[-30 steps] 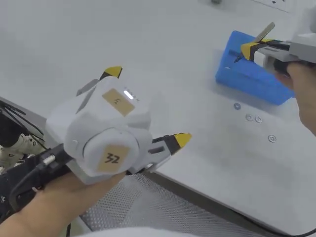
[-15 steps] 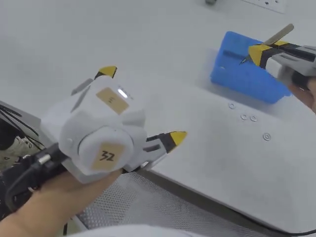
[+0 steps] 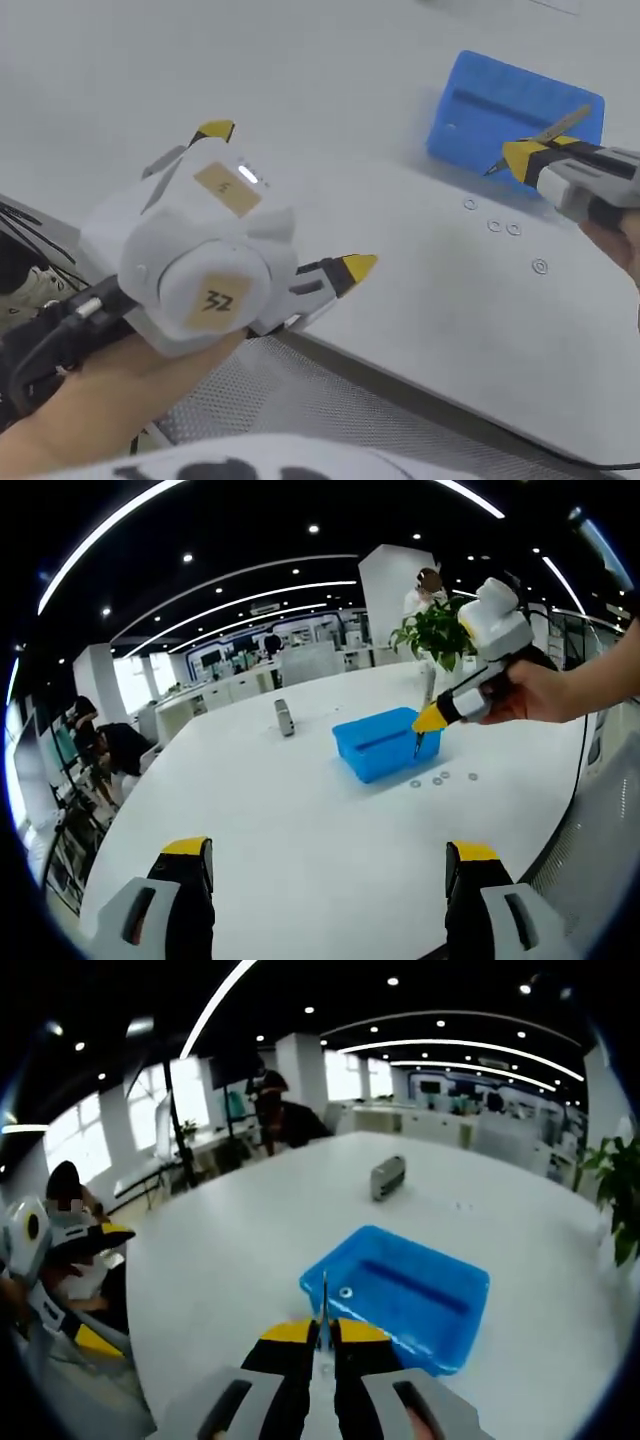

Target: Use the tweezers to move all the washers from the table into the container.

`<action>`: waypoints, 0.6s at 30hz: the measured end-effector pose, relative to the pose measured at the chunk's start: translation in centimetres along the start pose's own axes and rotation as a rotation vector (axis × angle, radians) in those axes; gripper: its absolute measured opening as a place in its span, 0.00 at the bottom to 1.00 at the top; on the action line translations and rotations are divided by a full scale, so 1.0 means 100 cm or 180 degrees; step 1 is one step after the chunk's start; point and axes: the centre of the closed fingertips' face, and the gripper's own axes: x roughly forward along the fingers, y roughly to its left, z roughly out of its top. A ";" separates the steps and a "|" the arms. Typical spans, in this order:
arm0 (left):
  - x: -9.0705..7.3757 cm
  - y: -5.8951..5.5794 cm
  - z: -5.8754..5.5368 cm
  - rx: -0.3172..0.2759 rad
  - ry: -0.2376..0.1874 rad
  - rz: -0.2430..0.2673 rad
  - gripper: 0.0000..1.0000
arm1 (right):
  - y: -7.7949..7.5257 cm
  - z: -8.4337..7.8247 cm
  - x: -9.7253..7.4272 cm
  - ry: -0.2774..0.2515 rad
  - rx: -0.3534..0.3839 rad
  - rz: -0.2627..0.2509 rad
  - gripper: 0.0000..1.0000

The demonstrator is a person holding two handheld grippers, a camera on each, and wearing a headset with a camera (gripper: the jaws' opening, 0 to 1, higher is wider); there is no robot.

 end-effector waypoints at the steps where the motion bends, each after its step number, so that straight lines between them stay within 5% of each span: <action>1: 0.000 0.000 0.000 0.0002 -0.0002 -0.0001 0.99 | 0.000 -0.002 0.001 0.0009 -0.0007 -0.0005 0.03; 7: 0.001 0.001 0.000 0.0005 0.0001 0.0007 0.99 | 0.000 -0.021 0.010 0.0151 -0.0039 -0.0005 0.04; 18: 0.000 0.001 -0.001 0.0015 0.0020 0.0010 0.99 | -0.006 -0.023 0.018 0.0170 -0.0104 -0.0071 0.04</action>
